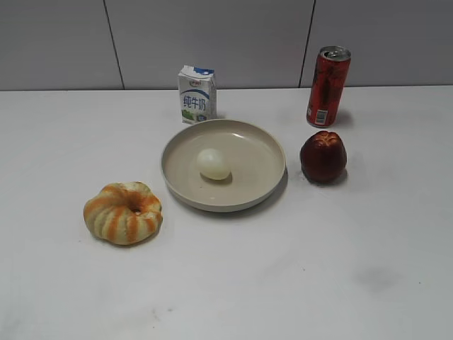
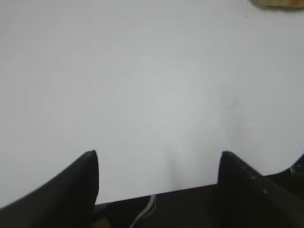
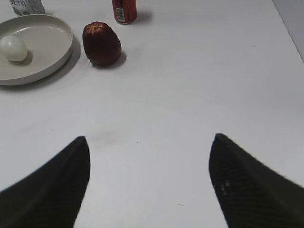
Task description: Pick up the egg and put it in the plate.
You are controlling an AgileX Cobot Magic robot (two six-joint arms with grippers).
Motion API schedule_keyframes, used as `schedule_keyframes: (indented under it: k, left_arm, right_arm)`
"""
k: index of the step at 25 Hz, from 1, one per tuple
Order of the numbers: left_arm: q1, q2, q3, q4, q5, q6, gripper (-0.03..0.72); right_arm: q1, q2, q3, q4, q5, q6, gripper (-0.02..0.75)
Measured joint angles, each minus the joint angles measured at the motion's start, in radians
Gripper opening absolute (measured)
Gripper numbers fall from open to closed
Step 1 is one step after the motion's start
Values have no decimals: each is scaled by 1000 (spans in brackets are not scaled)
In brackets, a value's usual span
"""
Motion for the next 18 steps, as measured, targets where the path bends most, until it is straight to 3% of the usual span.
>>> schedule_keyframes:
  k: [8,18]
  left_arm:
    - [0,-238,33,-11,0,0,592]
    - [0,-248,78,-65,-115,30,585]
  right_arm:
    - [0,0,0,0,0,0,588]
    - [0,0,0,0,0,0,588]
